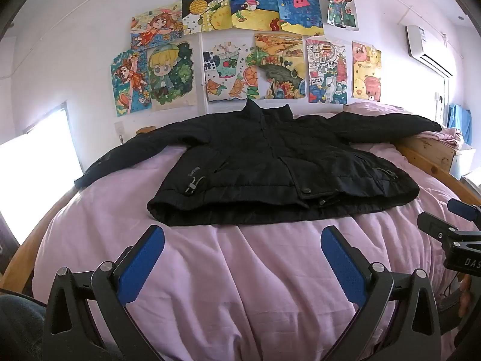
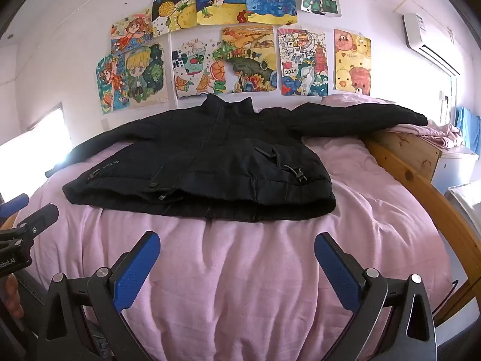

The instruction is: Fold large clothes

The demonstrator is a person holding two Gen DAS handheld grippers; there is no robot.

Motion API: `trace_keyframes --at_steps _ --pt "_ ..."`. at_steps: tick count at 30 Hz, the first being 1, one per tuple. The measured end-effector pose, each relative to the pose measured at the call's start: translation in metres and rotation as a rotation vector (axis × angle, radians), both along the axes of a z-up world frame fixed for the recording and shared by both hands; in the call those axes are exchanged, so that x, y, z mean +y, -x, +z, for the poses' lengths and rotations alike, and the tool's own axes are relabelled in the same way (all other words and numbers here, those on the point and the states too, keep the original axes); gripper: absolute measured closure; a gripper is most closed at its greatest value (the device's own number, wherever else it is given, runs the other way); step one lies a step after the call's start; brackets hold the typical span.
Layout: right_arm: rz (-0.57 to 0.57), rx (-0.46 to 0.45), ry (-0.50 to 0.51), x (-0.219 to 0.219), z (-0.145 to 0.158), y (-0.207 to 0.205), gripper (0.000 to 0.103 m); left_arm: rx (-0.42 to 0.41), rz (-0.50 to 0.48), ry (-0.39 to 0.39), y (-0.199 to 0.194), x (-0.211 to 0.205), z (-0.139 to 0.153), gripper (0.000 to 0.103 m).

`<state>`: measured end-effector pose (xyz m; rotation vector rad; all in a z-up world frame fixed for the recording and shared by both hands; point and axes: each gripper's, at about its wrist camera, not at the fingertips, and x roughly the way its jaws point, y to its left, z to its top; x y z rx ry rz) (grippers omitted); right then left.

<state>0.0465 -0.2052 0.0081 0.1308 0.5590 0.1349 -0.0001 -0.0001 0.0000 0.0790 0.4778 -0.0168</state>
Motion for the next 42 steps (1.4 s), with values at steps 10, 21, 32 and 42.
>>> trace_keyframes --at_steps 10,21,32,42 --pt "0.001 -0.001 -0.003 0.0001 0.0001 0.0002 0.0 0.003 -0.001 0.004 -0.0001 0.0001 0.0 0.001" --pt "0.0 0.004 -0.009 -0.0007 -0.0005 -0.0003 0.0 0.003 -0.001 0.005 0.0 0.0001 0.0 0.001" --pt "0.0 0.006 -0.012 -0.0008 -0.0015 -0.0009 0.0 0.004 -0.001 0.007 -0.0001 0.0001 -0.0001 0.001" --pt "0.0 0.009 -0.015 -0.0011 -0.002 -0.0013 0.0 0.004 0.0 0.008 -0.0001 0.0002 -0.0001 0.001"
